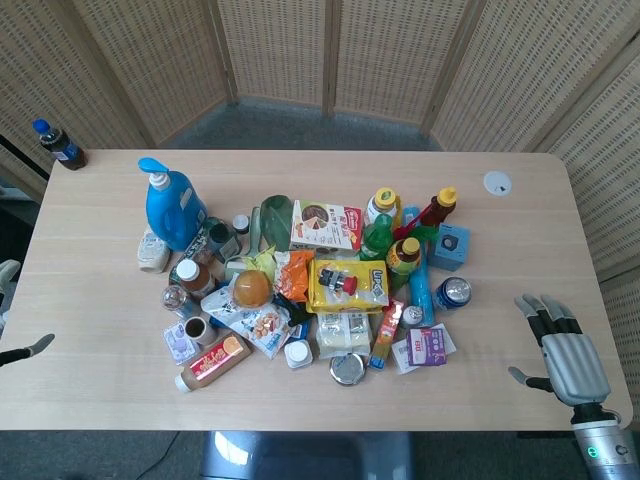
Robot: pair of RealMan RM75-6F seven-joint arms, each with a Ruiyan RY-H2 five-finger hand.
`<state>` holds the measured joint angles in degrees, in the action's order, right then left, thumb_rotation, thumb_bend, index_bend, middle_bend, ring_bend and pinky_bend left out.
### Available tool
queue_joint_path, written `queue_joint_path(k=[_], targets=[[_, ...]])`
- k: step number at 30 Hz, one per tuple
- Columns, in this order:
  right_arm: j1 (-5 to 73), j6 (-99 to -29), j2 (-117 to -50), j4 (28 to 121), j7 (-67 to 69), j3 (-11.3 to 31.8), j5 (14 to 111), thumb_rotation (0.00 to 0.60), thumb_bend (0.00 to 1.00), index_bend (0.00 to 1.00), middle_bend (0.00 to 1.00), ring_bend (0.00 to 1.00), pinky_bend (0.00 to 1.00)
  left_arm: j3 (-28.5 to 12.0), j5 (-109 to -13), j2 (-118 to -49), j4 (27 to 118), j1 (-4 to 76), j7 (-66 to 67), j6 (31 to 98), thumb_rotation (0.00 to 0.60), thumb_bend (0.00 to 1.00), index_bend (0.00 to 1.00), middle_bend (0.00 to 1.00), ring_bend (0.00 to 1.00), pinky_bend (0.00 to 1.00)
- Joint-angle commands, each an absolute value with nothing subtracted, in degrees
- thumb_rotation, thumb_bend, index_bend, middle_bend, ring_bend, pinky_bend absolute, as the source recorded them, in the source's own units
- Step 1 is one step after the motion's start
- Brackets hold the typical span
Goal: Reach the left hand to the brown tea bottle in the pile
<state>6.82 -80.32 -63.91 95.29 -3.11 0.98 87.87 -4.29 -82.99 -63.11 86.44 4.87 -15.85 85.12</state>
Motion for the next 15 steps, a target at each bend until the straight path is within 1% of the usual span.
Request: queue_joint_path(k=[1, 15], targets=[[6.8, -80.4, -63.9, 95.3, -3.0, 1.0, 88.0, 0.600, 0.00, 0.00, 0.00, 0.00, 0.00, -4.2, -82.9, -63.2, 86.3, 4.8, -15.8, 85.0, 0.600, 0.04, 0.00, 0.00, 0.00, 0.00], [6.8, -80.4, -63.7, 95.4, -2.6, 1.1, 87.7, 0.600, 0.00, 0.00, 0.00, 0.00, 0.00, -3.9, -84.7, -64.3, 86.9, 6.0, -14.7, 83.8, 0.600, 0.04, 0.00, 0.00, 0.00, 0.00]])
